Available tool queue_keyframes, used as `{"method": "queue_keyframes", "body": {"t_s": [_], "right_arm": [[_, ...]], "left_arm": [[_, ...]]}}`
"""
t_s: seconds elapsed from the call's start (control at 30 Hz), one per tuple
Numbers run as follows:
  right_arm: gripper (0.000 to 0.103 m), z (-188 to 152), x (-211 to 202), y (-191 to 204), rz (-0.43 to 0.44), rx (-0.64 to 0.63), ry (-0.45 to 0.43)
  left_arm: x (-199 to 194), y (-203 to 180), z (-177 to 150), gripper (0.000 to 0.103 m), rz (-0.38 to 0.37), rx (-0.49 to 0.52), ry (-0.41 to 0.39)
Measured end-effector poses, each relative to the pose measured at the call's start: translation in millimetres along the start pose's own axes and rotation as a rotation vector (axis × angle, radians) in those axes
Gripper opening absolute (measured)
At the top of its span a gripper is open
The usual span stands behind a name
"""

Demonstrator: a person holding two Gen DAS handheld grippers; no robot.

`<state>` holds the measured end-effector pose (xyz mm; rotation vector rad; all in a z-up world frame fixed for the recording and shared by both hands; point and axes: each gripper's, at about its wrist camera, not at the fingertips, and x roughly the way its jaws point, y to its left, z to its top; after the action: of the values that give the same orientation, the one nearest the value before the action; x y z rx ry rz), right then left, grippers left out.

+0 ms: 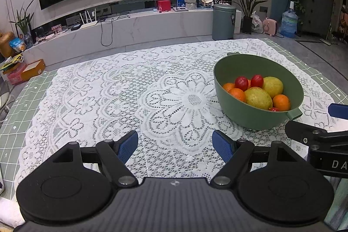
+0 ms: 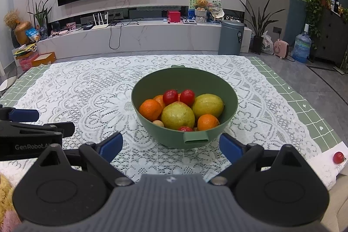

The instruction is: Organize fruits

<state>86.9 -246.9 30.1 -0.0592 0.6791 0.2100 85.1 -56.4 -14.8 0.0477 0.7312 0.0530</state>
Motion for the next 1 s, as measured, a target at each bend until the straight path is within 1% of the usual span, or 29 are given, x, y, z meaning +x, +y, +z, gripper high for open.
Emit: {"method": "queue_keyframes", "body": {"t_s": [1.0], "right_arm": [[0.093,-1.2,1.7,-0.2,0.006,0.001,0.004]], "left_arm": [[-5.7,-0.6,1.5,0.091,0.001,0.007,0.002]]}}
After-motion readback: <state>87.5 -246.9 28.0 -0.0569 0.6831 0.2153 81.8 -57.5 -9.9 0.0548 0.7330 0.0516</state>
